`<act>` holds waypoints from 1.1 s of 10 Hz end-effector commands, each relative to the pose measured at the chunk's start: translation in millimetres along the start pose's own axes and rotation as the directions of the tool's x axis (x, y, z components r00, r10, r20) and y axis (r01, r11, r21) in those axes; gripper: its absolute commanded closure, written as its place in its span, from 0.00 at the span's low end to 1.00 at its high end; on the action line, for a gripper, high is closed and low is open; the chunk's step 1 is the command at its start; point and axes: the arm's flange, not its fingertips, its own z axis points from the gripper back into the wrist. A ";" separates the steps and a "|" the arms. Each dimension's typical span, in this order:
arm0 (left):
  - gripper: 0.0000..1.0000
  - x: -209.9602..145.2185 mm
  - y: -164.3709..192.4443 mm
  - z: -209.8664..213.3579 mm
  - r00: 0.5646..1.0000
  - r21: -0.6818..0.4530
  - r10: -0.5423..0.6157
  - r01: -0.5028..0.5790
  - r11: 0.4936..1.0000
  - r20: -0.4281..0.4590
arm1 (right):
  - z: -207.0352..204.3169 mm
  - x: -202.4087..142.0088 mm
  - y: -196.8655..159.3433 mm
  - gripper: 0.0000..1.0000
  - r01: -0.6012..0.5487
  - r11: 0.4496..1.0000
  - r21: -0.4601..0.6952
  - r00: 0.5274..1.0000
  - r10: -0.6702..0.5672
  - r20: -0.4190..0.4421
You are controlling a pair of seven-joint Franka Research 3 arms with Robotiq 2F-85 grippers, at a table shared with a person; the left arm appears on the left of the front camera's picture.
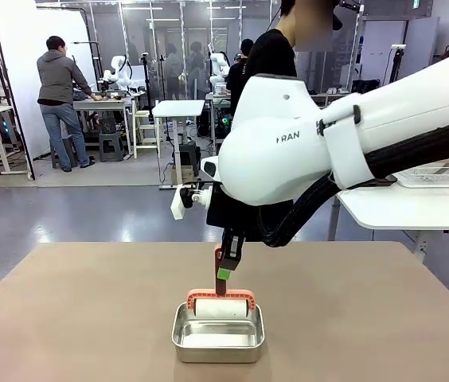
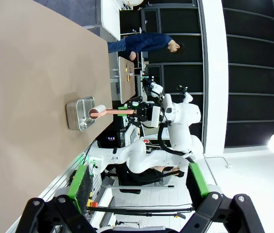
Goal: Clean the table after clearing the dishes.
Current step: Place the Lint Roller back on top of the Airtight Container.
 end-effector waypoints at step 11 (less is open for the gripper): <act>0.00 -1.9 -1.3 1.7 1.000 0.004 0.000 0.000 1.000 0.005 | -63.8 -9.1 -44.3 0.78 -0.027 0.998 0.050 0.999 0.026 0.027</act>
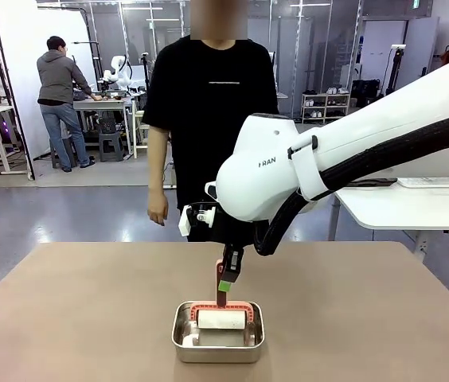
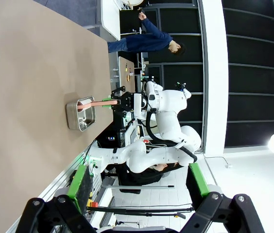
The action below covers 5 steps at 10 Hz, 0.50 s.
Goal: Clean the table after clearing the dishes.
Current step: Place the Lint Roller back on top of the Airtight Container.
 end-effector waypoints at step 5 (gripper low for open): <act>0.00 -2.0 -1.3 1.8 1.000 0.004 0.000 0.000 1.000 0.006 | -32.4 -4.1 -4.7 0.78 -0.083 0.995 -0.056 0.997 0.083 -0.003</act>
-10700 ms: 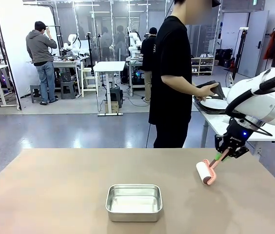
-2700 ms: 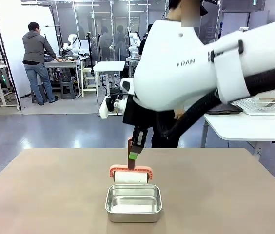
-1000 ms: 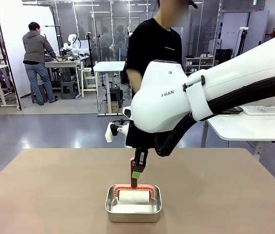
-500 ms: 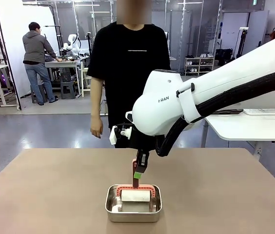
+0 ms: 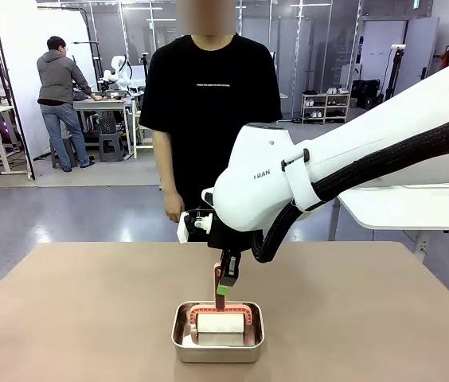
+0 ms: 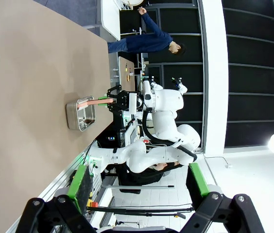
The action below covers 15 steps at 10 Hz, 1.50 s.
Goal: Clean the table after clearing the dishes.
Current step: Place the Lint Roller back on top of the Airtight Container.
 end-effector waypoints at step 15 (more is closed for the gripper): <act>0.00 -2.0 -1.3 1.8 1.000 0.004 0.000 0.000 1.000 0.005 | 10.3 -2.5 6.2 0.00 -0.032 0.998 -0.061 0.999 0.032 0.005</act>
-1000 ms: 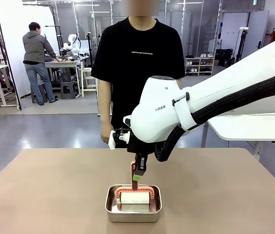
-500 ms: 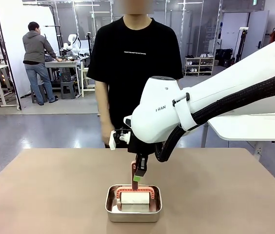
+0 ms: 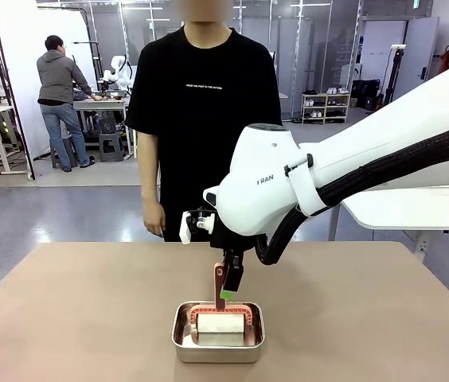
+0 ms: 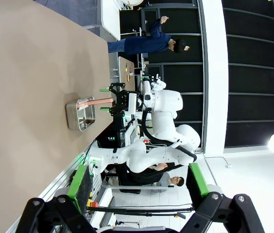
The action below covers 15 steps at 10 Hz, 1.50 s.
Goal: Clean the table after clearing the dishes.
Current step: Place the Lint Roller back on top of the Airtight Container.
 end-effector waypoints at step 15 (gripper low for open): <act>0.00 -2.0 -1.3 1.8 1.000 0.004 0.000 0.000 1.000 0.006 | 22.9 9.6 0.2 0.00 -0.022 0.999 -0.041 1.000 0.023 0.012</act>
